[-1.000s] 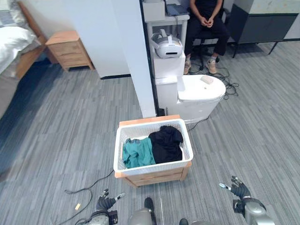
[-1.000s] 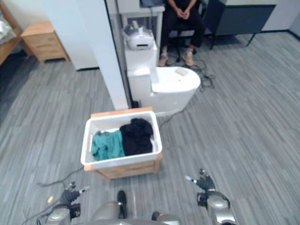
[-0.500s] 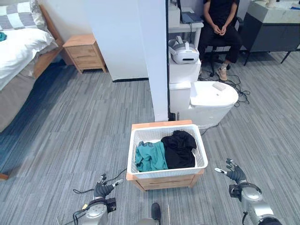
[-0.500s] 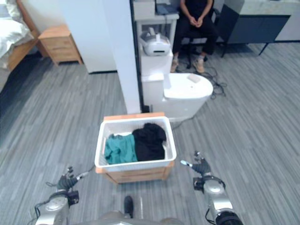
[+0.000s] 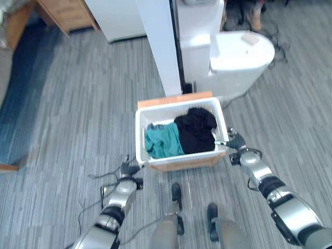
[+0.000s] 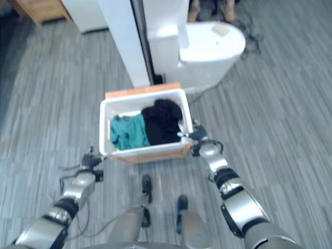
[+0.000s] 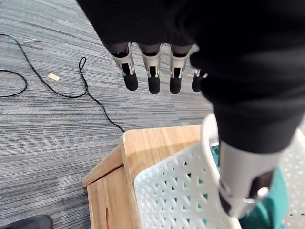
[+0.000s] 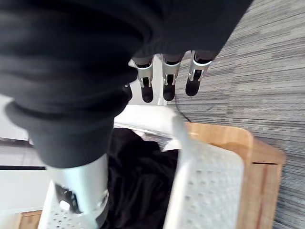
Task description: Grab the laundry basket,head to the washer,open it,put in the laundry and shut it.
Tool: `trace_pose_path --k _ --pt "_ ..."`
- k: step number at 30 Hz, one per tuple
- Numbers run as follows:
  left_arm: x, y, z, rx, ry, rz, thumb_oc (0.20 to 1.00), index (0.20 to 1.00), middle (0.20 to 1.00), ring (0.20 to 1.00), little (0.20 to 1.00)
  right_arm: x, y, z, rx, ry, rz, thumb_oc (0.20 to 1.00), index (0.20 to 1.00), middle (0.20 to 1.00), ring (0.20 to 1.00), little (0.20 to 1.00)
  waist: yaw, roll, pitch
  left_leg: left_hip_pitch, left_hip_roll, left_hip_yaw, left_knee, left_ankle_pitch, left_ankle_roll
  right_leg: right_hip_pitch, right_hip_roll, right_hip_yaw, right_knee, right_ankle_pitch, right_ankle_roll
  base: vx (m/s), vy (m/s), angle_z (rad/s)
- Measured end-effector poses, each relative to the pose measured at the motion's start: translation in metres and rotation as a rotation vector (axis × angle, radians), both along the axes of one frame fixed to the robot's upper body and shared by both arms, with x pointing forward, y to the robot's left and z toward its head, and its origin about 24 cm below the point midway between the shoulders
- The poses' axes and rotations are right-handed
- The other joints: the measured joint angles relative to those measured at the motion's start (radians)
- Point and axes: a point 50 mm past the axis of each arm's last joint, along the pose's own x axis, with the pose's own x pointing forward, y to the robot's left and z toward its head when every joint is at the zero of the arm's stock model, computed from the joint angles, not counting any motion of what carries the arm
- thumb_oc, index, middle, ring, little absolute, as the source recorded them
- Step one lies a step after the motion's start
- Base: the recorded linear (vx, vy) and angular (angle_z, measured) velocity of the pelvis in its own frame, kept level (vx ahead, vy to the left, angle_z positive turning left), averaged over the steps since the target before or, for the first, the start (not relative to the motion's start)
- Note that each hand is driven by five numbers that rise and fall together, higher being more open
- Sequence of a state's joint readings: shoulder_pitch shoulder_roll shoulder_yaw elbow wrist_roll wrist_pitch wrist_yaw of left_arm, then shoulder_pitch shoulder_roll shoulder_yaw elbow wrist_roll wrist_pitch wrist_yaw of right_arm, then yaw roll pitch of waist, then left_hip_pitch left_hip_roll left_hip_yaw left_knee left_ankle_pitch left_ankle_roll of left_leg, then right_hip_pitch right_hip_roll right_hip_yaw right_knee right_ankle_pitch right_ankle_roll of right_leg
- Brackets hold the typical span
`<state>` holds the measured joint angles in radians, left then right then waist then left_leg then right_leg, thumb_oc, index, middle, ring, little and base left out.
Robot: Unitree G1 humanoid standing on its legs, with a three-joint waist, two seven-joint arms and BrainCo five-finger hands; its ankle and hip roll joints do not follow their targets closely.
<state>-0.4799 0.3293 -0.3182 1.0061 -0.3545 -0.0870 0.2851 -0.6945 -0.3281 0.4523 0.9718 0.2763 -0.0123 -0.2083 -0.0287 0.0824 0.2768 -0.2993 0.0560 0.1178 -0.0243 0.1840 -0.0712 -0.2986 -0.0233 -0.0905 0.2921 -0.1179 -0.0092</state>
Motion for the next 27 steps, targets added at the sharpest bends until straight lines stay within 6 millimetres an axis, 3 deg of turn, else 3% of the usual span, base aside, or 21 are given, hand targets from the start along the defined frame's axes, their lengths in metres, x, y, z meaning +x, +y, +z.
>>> trace_pose_path --k 1,3,4,5,6,12,15,19,22,25,26,27 --pt "0.022 -0.004 0.023 0.035 -0.063 -0.031 1.0 1.0 1.0 1.0 1.0 0.004 0.001 0.002 0.012 0.009 -0.042 1.0 1.0 1.0 1.0 1.0 0.001 -0.007 0.032 -0.009 -0.013 0.004 -0.014 0.02 0.034 -0.033 -0.003 0.014 0.035 -0.008 0.014 -0.06 0.025 -0.15" --pt "0.035 -0.008 0.04 0.089 -0.103 -0.071 1.0 1.0 1.0 1.0 1.0 0.009 0.008 0.008 0.033 -0.009 -0.045 1.0 1.0 1.0 1.0 1.0 -0.002 -0.011 0.056 -0.02 -0.016 0.004 -0.011 0.021 0.036 -0.058 -0.007 0.019 0.058 -0.017 0.027 -0.05 0.033 -0.06" --pt "0.038 -0.011 0.043 0.092 -0.112 -0.075 1.0 1.0 1.0 1.0 1.0 0.011 0.015 0.01 0.054 -0.016 -0.035 0.671 0.671 0.671 0.671 0.671 -0.004 -0.009 0.057 -0.033 -0.016 0.004 -0.012 0.019 0.032 -0.073 -0.006 0.021 0.059 -0.017 0.027 0.0 0.0 0.0" --pt "0.039 -0.012 0.044 0.097 -0.118 -0.071 0.388 0.388 0.388 0.388 0.388 0.012 0.017 0.013 0.075 -0.028 -0.043 0.2 0.2 0.2 0.2 0.2 -0.005 -0.008 0.06 -0.045 -0.015 0.002 -0.014 0.016 0.028 -0.09 -0.005 0.021 0.067 -0.017 0.027 0.0 0.0 0.0" --pt "0.04 -0.01 0.045 0.102 -0.123 -0.059 0.2 0.2 0.2 0.2 0.2 0.013 0.019 0.016 0.09 -0.042 -0.043 0.2 0.2 0.2 0.2 0.2 -0.004 -0.009 0.067 -0.049 -0.013 0.002 -0.016 0.018 0.028 -0.096 -0.005 0.021 0.073 -0.016 0.027 0.0 0.01 -0.05" --pt "0.024 0.001 0.031 0.078 -0.095 -0.022 0.2 0.2 0.2 0.2 0.2 0.005 0.017 0.013 0.132 -0.062 -0.04 0.2 0.2 0.2 0.2 0.2 -0.021 -0.012 0.077 -0.031 -0.013 0.007 -0.033 0.042 0.04 -0.092 -0.007 0.021 0.086 -0.014 0.019 0.02 0.017 0.0" --pt "0.011 0.0 0.019 0.043 -0.076 -0.007 0.2 0.2 0.2 0.2 0.2 -0.007 0.009 0.002 0.146 -0.052 -0.065 0.2 0.2 0.2 0.2 0.2 -0.026 -0.012 0.079 0.004 -0.014 0.008 -0.035 0.042 0.041 -0.052 -0.007 0.021 0.073 -0.015 0.02 0.04 0.008 0.0" --pt "-0.013 -0.005 0.011 -0.015 -0.11 0.007 0.2 0.2 0.2 0.2 0.2 -0.035 -0.002 -0.013 0.188 -0.048 -0.078 0.2 0.2 0.2 0.2 0.2 -0.022 -0.012 0.08 0.04 -0.011 0.008 -0.038 0.04 0.041 -0.01 -0.003 0.021 0.06 -0.016 0.019 0.07 -0.009 0.0" --pt "-0.043 -0.008 0.002 -0.07 -0.118 0.013 0.2 0.2 0.2 0.2 0.2 -0.064 -0.012 -0.023 0.228 -0.052 -0.083 0.2 0.2 0.2 0.2 0.2 -0.026 -0.019 0.083 0.094 -0.006 0.017 -0.037 0.022 0.043 0.032 0.002 0.043 0.051 -0.016 0.017 0.1 0.009 -0.19" --pt "-0.07 -0.008 -0.006 -0.098 -0.099 0.013 0.2 0.2 0.2 0.2 0.2 -0.092 -0.015 -0.029 0.217 -0.054 -0.065 0.2 0.2 0.2 0.2 0.2 -0.026 -0.033 0.081 0.163 -0.004 0.048 -0.024 -0.026 0.034 0.091 0.005 0.071 0.043 -0.033 0.017 0.1 0.06 -0.53" --pt "-0.077 -0.014 0.006 -0.137 -0.158 -0.014 0.2 0.2 0.2 0.2 0.2 -0.114 -0.025 -0.025 0.238 -0.081 -0.074 0.2 0.2 0.2 0.2 0.2 -0.065 -0.053 0.066 0.18 -0.011 0.09 0.02 -0.077 0.053 0.11 -0.008 0.103 0.032 -0.023 0.027 0.14 0.174 -0.93" --pt "-0.09 -0.014 0.011 -0.146 -0.162 -0.026 0.2 0.2 0.2 0.2 0.2 -0.131 -0.024 -0.024 0.29 -0.097 -0.105 0.2 0.2 0.2 0.2 0.2 -0.1 -0.078 0.059 0.217 -0.007 0.153 0.014 -0.067 0.054 0.12 0.0 0.164 0.01 0.001 0.05 0.13 0.21 -1.42"
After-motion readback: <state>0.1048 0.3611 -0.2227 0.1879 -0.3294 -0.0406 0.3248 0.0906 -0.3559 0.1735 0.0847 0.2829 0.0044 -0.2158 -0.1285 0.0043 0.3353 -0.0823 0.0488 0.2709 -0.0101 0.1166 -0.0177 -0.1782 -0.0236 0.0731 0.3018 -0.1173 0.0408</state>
